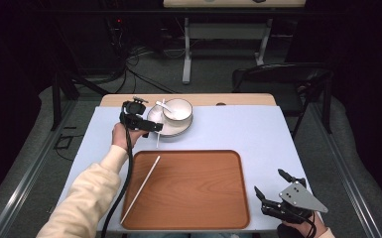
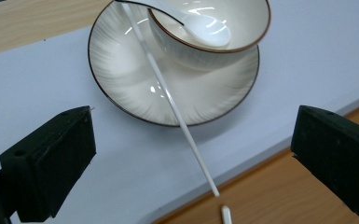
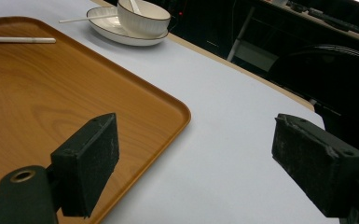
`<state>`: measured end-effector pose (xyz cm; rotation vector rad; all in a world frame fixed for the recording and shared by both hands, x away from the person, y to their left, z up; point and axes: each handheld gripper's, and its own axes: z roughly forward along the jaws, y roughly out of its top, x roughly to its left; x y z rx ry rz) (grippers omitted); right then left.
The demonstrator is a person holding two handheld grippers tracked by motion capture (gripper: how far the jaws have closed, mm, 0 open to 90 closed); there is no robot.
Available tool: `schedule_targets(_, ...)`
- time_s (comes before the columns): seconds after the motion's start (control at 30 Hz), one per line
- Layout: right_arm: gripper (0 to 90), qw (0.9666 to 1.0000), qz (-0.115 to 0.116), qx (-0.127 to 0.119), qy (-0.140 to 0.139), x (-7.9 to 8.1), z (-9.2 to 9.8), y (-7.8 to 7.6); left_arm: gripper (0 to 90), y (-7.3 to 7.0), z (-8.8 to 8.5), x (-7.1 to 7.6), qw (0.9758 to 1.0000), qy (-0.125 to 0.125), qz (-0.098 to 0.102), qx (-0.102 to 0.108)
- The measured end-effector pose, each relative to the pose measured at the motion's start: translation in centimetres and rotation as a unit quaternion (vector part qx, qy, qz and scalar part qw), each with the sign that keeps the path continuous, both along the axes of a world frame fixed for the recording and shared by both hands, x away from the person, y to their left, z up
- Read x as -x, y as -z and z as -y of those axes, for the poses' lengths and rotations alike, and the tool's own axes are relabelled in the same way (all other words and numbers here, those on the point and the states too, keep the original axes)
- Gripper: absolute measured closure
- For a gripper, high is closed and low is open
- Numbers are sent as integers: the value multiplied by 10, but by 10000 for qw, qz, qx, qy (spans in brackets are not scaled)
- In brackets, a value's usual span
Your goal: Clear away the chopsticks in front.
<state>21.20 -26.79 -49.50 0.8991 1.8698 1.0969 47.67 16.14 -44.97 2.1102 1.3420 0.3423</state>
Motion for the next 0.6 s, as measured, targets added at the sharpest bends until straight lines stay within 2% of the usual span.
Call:
schedule_targets(0.13, 143, 10000, -11, -5, -1, 0, 0, 0, 0, 2, 2, -15, 9999, -88, -36, -48)
schedule_targets(0.27, 143, 10000, -10, -7, -9, 0, 0, 0, 0, 11, 4, -33, 9995, -234, -207, -72)
schedule_targets(0.3, 143, 10000, -10, -7, -9, 0, 0, 0, 0, 11, 4, -33, 9995, -234, -207, -72)
schedule_targets(0.37, 143, 10000, -5, -6, -9, 0, 0, 0, 0, 16, 6, -38, 9993, -233, -221, -177)
schedule_targets(0.43, 143, 10000, -5, -5, -5, 0, 0, 0, 5, 24, 8, -44, 9987, -232, -316, -339)
schedule_targets(0.6, 143, 10000, -11, -7, 2, 0, 0, 0, 57, 34, 10, -53, 9978, -348, -393, -413)
